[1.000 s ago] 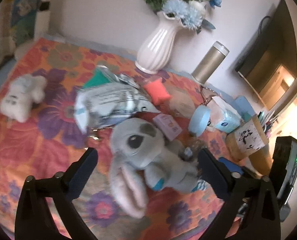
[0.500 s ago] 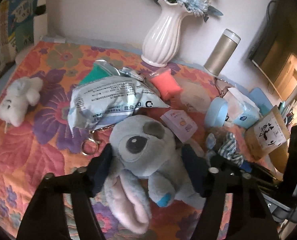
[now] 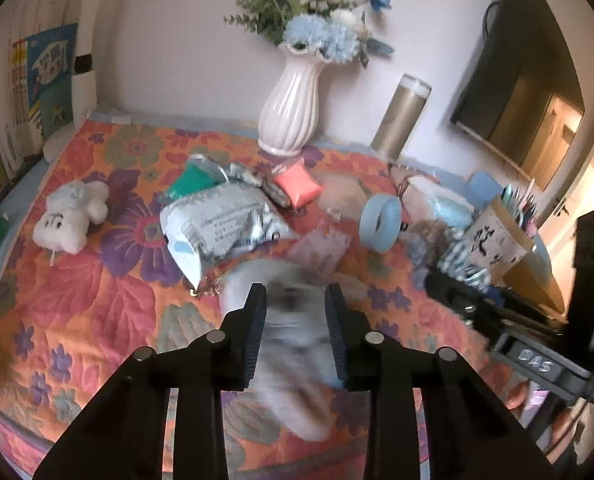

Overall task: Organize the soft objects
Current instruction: 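Grasp the checked scrunchie with the right gripper while the left grasps the grey koala, then carry the koala and scrunchie in both grippers to the wicker tray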

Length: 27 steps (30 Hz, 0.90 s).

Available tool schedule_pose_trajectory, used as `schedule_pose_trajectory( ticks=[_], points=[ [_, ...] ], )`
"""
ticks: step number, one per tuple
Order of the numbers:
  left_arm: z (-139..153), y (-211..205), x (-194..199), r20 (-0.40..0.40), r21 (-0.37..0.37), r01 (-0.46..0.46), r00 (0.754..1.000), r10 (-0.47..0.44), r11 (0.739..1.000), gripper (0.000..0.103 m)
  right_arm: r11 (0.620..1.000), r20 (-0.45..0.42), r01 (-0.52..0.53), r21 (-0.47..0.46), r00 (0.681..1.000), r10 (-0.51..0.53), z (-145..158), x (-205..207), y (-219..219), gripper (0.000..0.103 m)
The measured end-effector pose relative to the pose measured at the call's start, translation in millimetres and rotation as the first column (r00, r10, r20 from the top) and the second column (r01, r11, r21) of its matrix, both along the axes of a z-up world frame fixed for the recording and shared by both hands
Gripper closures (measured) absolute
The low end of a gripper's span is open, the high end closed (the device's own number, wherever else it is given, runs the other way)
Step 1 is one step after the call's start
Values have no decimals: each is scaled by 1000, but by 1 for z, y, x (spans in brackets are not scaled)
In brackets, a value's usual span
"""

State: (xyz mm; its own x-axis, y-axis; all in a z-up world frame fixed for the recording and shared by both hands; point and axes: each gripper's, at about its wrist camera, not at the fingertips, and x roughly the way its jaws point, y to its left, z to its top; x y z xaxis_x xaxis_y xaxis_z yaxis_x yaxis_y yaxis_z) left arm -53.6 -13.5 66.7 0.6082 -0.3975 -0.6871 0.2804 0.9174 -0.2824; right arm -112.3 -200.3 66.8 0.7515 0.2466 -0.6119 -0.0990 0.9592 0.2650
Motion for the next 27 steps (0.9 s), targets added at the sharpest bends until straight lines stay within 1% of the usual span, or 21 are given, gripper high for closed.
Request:
schedule_pose_trajectory(
  ticks=[1, 2, 3, 4, 5, 7, 8, 11, 12, 13, 14, 15, 16, 18, 19, 20, 22, 24, 27],
  points=[
    [-6, -2, 2, -24, 23, -14, 1000, 15, 1000, 62, 1000, -1, -2, 0, 1000, 2, 0, -4, 0, 61],
    [-10, -3, 4, -31, 53, -41, 999, 42, 998, 55, 1000, -3, -4, 2, 1000, 4, 0, -7, -1, 61],
    [-13, -5, 4, -24, 74, -54, 998, 56, 996, 40, 1000, -6, -5, 4, 1000, 5, -2, -9, -2, 61],
    [-17, -8, 4, -22, 109, -71, 997, 74, 992, 30, 1000, -9, -5, 4, 1000, 5, -3, -11, -3, 61],
    [-21, -10, 4, -23, 135, -86, 996, 89, 987, 18, 1000, -15, -4, 5, 1000, 4, -4, -13, -5, 61],
    [-27, -10, 4, -34, 161, -118, 992, 125, 980, 17, 1000, -23, -2, 13, 1000, 2, -7, -16, -10, 61],
    [-29, -9, 4, -40, 155, -122, 991, 129, 980, 17, 1000, -27, -1, 18, 1000, 2, -7, -15, -12, 61],
    [-33, -10, 8, -87, 126, -122, 987, 133, 985, 17, 999, -32, 2, 34, 999, -1, -9, -14, -18, 61],
    [-35, -10, 12, -113, 112, -118, 985, 131, 987, 17, 999, -34, 2, 40, 999, 0, -10, -14, -19, 61],
    [-39, -9, 15, -145, 81, -118, 981, 129, 990, 17, 999, -40, -1, 51, 999, 3, -12, -13, -20, 61],
    [-42, -9, 17, -168, 50, -115, 978, 122, 992, 22, 998, -43, -3, 55, 999, 5, -13, -12, -21, 61],
    [-47, -9, 19, -191, -5, -99, 977, 96, 995, 41, 999, -45, -4, 54, 999, 6, -14, -12, -20, 61],
    [-48, -10, 16, -195, -48, -83, 978, 72, 995, 45, 999, -45, -3, 49, 999, 6, -15, -12, -19, 61],
    [-43, -15, 7, -155, -26, -77, 985, 72, 997, 49, 999, -45, 0, 39, 999, 2, -15, -12, -18, 61],
    [-39, -18, 1, -118, -7, -60, 991, 59, 998, 50, 999, -39, 1, 35, 999, 1, -14, -13, -18, 61],
    [-35, -19, -5, -97, -12, -45, 994, 44, 999, 50, 999, -30, 2, 32, 1000, -1, -12, -15, -19, 61],
    [-25, -15, -16, -68, -76, -8, 998, 2, 997, 50, 1000, -11, 6, 26, 1000, -6, -6, -19, -18, 61],
    [-14, -10, -26, -37, -105, 5, 999, -9, 994, 51, 1000, 8, 12, 19, 1000, -12, 1, -24, -17, 61],
    [9, 2, -41, 35, -160, 49, 998, -44, 986, 54, 1000, 40, 13, 8, 999, -13, 13, -31, -15, 61]
  ],
)
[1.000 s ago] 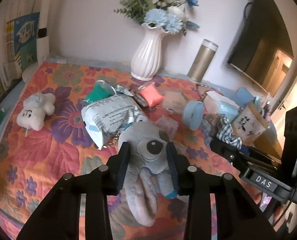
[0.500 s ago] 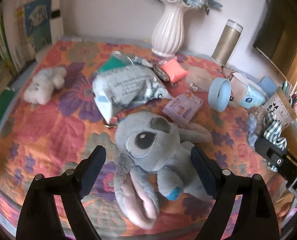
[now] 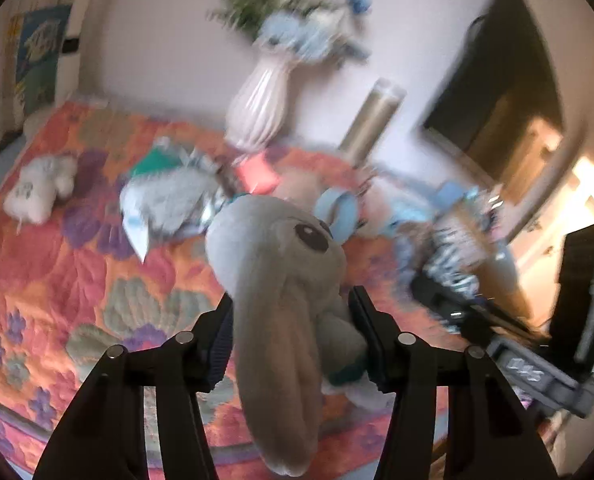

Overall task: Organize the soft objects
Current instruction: 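Carry the koala and scrunchie in both grippers to the wicker tray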

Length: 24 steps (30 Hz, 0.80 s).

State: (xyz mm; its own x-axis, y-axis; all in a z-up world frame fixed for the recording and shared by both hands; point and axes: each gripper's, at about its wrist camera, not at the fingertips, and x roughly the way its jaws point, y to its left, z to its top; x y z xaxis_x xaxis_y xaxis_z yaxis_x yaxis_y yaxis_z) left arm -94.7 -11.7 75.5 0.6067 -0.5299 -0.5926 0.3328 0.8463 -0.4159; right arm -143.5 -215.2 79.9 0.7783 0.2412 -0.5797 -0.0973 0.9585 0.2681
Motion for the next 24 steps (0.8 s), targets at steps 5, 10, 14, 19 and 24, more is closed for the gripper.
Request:
schedule_pose_trajectory(
  ticks=[5, 10, 14, 19, 24],
  points=[
    [22, 9, -19, 59, -11, 7, 998, -6, 1000, 62, 1000, 21, 11, -18, 1000, -11, 14, -12, 3, 61],
    [34, 19, -20, 66, -79, 21, 998, -16, 997, 62, 999, 52, 32, 8, 998, -32, 26, -31, -14, 61],
    [45, 11, -25, 69, -181, 107, 993, -96, 978, 62, 997, 81, 54, 47, 995, -58, 39, -53, -37, 61],
    [65, -32, -36, 107, -173, 234, 970, -218, 957, 62, 989, 58, 141, 41, 988, -143, 47, -76, -73, 61],
    [83, -107, -45, 135, -120, 388, 918, -373, 914, 62, 959, 36, 275, 73, 960, -279, 56, -106, -140, 61]
  ],
)
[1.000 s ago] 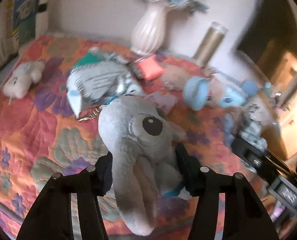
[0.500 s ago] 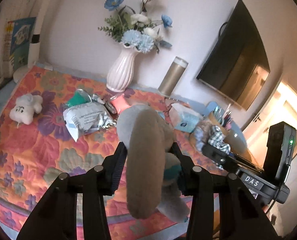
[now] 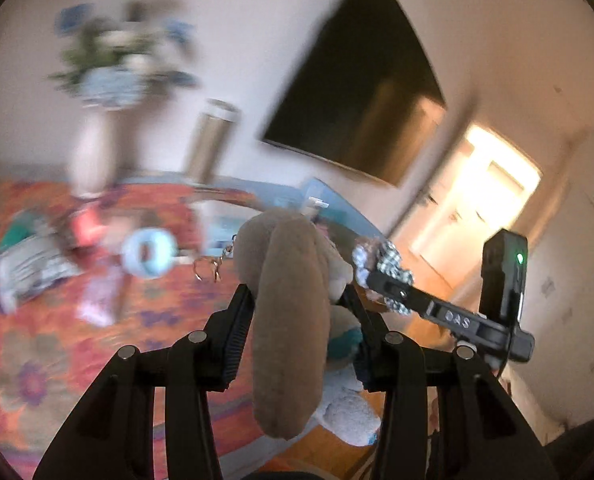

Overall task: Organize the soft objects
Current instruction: 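Carry the koala and scrunchie in both grippers to the wicker tray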

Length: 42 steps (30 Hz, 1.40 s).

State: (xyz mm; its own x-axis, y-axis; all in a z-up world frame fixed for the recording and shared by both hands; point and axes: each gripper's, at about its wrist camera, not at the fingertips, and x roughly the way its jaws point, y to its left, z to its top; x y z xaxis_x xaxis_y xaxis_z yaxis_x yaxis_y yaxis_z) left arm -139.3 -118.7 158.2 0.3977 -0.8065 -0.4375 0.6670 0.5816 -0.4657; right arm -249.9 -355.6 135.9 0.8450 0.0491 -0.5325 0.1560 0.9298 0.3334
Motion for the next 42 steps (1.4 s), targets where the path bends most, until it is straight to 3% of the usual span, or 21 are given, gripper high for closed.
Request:
schedule_pose_trajectory(
  ticks=[4, 9, 12, 17, 19, 20, 21, 23, 32, 37, 42],
  points=[
    [14, -88, -5, 30, 37, 165, 986, -166, 986, 62, 989, 19, 145, 32, 989, -146, 9, -28, -67, 61],
    [28, -183, 3, 75, 65, 271, 958, -275, 960, 62, 959, 25, 282, 40, 959, -283, 19, -41, -129, 61],
    [28, -226, 12, 94, 87, 279, 953, -287, 956, 62, 942, -3, 328, 70, 945, -328, 14, -34, -163, 61],
    [6, -289, 31, 140, 201, 234, 954, -265, 951, 61, 917, -96, 375, 134, 926, -364, -10, -6, -206, 59],
    [-2, -303, 34, 174, 252, 198, 954, -246, 947, 56, 915, -122, 374, 155, 926, -358, -20, 5, -218, 38],
    [-4, -307, 37, 186, 258, 179, 955, -231, 949, 43, 910, -134, 386, 153, 920, -368, -24, 5, -221, 36],
    [-7, -309, 42, 187, 274, 160, 959, -215, 948, 26, 906, -141, 397, 150, 915, -378, -28, 4, -227, 35],
    [-7, -304, 45, 198, 270, 133, 962, -190, 954, 17, 907, -132, 383, 172, 922, -365, -34, 2, -234, 35],
    [2, -274, 29, 211, 249, 116, 962, -170, 962, 17, 921, -94, 349, 175, 937, -337, -30, -12, -215, 34],
    [5, -220, 13, 242, 232, 62, 963, -120, 971, 17, 953, -61, 276, 126, 961, -270, -14, -10, -175, 34],
    [-4, -131, 15, 249, 259, -96, 968, 30, 961, 17, 992, -16, 117, 50, 993, -116, 6, 5, -106, 33]
  ],
)
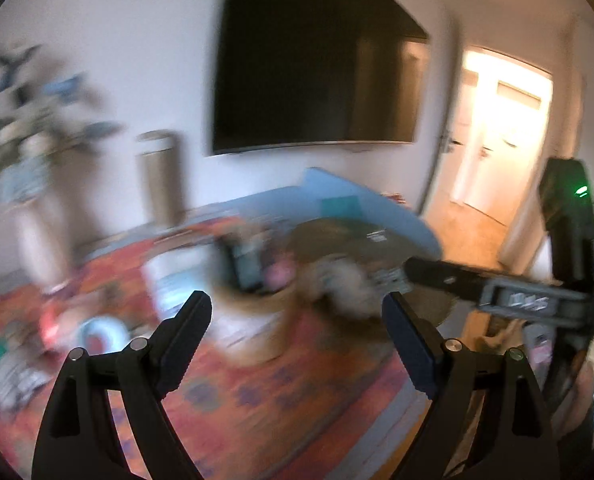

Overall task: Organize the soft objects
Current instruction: 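Carry the koala and scrunchie in both grippers to the wicker tray, then return both grippers to the bed above the remaining items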

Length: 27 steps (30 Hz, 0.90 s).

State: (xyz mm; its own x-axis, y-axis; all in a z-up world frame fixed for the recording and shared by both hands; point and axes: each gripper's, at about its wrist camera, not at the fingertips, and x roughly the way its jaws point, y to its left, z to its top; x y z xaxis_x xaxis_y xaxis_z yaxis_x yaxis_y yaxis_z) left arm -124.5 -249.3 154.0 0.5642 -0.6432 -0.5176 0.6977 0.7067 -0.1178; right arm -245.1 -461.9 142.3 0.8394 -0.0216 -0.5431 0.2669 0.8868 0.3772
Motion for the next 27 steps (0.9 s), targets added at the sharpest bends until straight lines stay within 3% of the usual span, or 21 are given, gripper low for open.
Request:
schedule_pose_trajectory(
  ticks=[3, 5, 9, 10, 13, 18, 22, 24, 27],
  points=[
    [-11, 59, 8, -10, 25, -144, 989, 145, 989, 17, 991, 5, -126, -47, 992, 127, 7, 19, 54, 19],
    [-19, 97, 16, -24, 33, -237, 971, 238, 971, 17, 974, -18, -213, -77, 977, 213, 5, 40, 99, 19],
    [-40, 177, 31, -37, 60, -431, 901, 433, 900, 17, 944, -81, -319, -83, 946, 313, -15, 79, 164, 19],
    [-49, 201, 37, -40, 73, -482, 874, 485, 873, 17, 936, -100, -344, -75, 936, 336, -22, 91, 179, 19],
    [-70, 243, 54, -56, 115, -569, 815, 577, 814, 17, 908, -199, -416, -46, 895, 400, -55, 135, 220, 19],
    [-104, 287, 83, -104, 167, -626, 757, 645, 761, 17, 885, -354, -460, -65, 840, 411, -105, 179, 267, 19],
    [-119, 302, 93, -83, 183, -655, 733, 676, 733, 17, 872, -429, -462, -159, 828, 361, -132, 205, 293, 17],
    [-123, 300, 94, -90, 187, -649, 736, 671, 737, 17, 861, -437, -458, -222, 836, 332, -133, 213, 303, 16],
    [-126, 299, 95, -102, 190, -632, 749, 655, 752, 17, 851, -441, -453, -265, 842, 311, -135, 230, 313, 0]
  ],
)
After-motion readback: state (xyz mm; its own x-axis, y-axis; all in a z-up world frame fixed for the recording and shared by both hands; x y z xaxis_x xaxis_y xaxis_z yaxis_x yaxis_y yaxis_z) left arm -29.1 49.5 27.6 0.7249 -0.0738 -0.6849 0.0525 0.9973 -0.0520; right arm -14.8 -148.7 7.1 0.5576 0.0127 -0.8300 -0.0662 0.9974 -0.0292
